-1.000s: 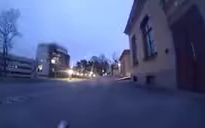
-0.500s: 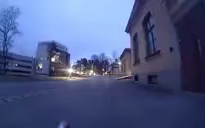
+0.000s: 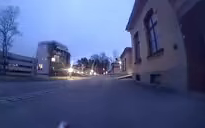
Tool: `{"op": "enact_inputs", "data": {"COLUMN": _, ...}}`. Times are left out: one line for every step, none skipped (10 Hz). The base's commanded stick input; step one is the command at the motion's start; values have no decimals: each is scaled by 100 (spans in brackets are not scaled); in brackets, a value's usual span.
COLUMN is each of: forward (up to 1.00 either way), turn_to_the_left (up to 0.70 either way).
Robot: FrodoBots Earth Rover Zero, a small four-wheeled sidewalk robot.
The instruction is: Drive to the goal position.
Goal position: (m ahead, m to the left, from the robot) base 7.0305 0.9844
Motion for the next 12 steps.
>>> {"op": "enact_inputs", "data": {"forward": 50, "turn_to_the_left": 0}}
{"op": "enact_inputs", "data": {"forward": 50, "turn_to_the_left": 0}}
{"op": "enact_inputs", "data": {"forward": 50, "turn_to_the_left": 0}}
{"op": "enact_inputs", "data": {"forward": 50, "turn_to_the_left": 0}}
{"op": "enact_inputs", "data": {"forward": 50, "turn_to_the_left": 0}}
{"op": "enact_inputs", "data": {"forward": 50, "turn_to_the_left": 0}}
{"op": "enact_inputs", "data": {"forward": 50, "turn_to_the_left": 0}}
{"op": "enact_inputs", "data": {"forward": 50, "turn_to_the_left": 0}}
{"op": "enact_inputs", "data": {"forward": 50, "turn_to_the_left": 0}}
{"op": "enact_inputs", "data": {"forward": 50, "turn_to_the_left": -10}}
{"op": "enact_inputs", "data": {"forward": 50, "turn_to_the_left": -22}}
{"op": "enact_inputs", "data": {"forward": 50, "turn_to_the_left": -33}}
